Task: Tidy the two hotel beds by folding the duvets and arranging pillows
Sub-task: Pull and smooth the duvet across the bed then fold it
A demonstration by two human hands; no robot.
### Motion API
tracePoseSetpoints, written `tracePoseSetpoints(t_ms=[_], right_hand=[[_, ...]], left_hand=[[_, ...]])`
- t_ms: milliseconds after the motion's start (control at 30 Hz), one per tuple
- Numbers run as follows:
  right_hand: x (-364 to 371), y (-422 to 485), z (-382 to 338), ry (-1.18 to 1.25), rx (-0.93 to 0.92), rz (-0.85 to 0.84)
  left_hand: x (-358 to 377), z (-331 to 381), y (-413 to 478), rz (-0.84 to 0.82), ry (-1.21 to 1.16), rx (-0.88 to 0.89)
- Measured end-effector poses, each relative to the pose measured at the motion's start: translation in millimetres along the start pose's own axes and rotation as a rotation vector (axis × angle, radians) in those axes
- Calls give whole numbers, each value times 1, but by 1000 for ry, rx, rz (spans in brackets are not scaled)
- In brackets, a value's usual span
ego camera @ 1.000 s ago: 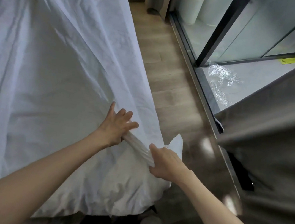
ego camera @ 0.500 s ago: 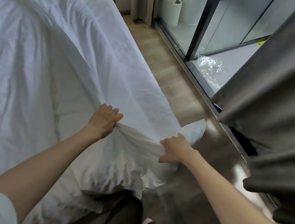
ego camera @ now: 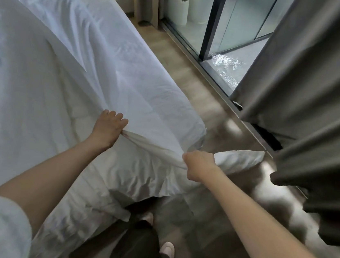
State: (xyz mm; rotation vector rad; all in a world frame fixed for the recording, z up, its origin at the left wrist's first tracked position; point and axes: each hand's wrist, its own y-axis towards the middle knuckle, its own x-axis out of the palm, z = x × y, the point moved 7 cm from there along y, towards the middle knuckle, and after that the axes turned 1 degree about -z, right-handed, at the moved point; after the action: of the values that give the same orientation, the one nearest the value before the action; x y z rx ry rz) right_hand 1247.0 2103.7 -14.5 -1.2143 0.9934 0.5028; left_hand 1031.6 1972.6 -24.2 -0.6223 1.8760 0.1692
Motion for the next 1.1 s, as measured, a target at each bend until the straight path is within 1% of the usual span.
tracePoseSetpoints(t_ms=[67, 167, 267, 333, 433, 500, 567, 667, 767, 833, 867, 933, 967, 1100], right_hand=[[8, -11, -2, 19, 62, -10], [24, -23, -21, 58, 112, -12], [45, -26, -51, 75, 166, -42], [59, -25, -72, 82, 220, -43], [77, -32, -105, 155, 328, -53], [96, -39, -138, 260, 398, -79], [122, -43, -178, 445, 455, -132], [162, -38, -241, 671, 476, -190], [198, -27, -293, 849, 446, -255], [216, -24, -321, 975, 400, -293], [221, -25, -331, 1024, 376, -293], [226, -29, -337, 1080, 359, -247], [227, -32, -335, 1098, 369, -204], [236, -37, -302, 1134, 463, -55]], left_hand=[[7, 3, -12, -38, 32, 7], [21, -1, -29, -47, 5, 15], [32, -11, -47, -1, -11, 70], [45, -18, -59, 73, -37, 123], [63, -28, -83, 62, -65, 162], [80, -36, -99, 62, -95, 210], [96, -51, -116, 86, -122, 259], [136, -77, -138, 112, -56, 295], [173, -94, -161, 23, 27, 288], [197, -94, -177, -103, 51, 306], [206, -94, -184, -158, 34, 290], [214, -89, -194, -160, -54, 264], [215, -84, -196, -125, -94, 270], [194, -45, -191, 4, -211, 389]])
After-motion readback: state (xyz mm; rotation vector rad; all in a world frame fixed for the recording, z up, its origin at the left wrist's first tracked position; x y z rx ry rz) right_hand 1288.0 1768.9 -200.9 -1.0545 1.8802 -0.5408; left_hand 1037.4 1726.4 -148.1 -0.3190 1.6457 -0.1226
